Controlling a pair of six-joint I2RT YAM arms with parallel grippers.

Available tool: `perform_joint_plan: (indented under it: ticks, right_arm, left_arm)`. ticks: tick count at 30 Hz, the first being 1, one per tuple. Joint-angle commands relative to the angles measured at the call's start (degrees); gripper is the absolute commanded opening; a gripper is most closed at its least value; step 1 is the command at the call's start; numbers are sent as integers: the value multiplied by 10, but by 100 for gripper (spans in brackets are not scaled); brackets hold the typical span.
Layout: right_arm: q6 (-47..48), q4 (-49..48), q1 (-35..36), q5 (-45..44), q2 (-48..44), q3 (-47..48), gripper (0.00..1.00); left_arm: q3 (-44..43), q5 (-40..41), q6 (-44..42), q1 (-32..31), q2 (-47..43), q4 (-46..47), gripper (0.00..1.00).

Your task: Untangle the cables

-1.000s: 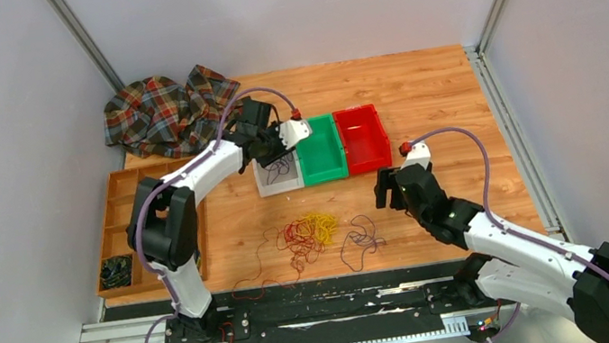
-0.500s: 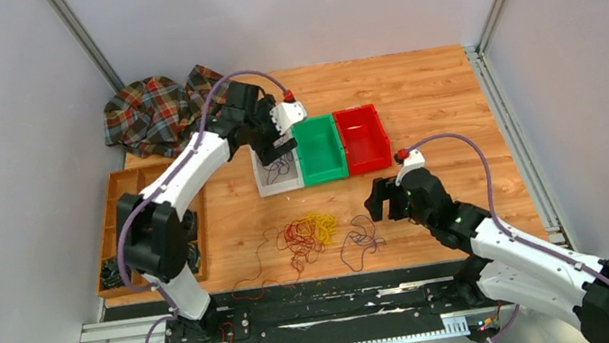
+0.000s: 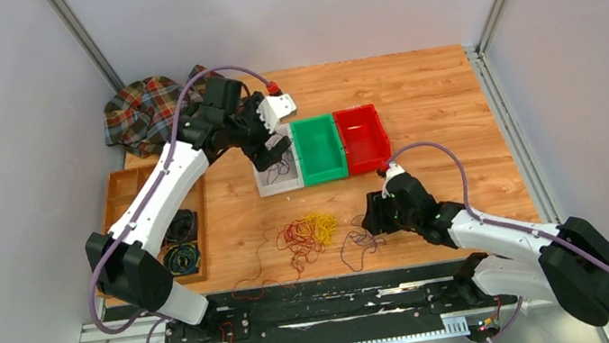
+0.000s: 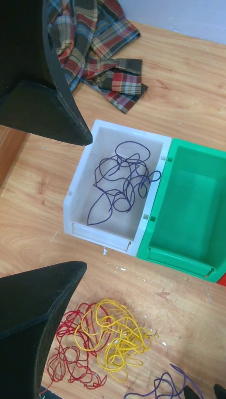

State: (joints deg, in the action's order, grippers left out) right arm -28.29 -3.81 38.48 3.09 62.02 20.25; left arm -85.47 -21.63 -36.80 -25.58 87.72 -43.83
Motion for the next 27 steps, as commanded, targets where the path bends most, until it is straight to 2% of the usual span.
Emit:
perform_joint_plan:
  ticks: [1, 4, 6, 12, 17, 23, 27]
  right_arm:
    - [-10, -25, -1, 12, -1, -6, 40]
    - [-11, -12, -1, 8, -14, 7, 13]
    - [-4, 18, -1, 0, -29, 26, 1]
    - [39, 142, -1, -3, -104, 116, 1]
    - [62, 175, -1, -17, -161, 181, 0]
    - [86, 207, -2, -20, -144, 311, 1]
    - [101, 197, -2, -22, -100, 391, 1]
  left_arm:
    - [-1, 22, 23, 0, -41, -20, 98]
    - [15, 25, 21, -1, -63, -21, 98]
    - [24, 13, 24, -1, -79, -21, 98]
    - [48, -56, 57, -1, -118, -30, 100]
    - [64, -79, 67, -3, -138, -29, 99]
    - [62, -111, 93, -3, -147, -30, 98]
    - [67, -115, 97, -3, -160, -29, 98]
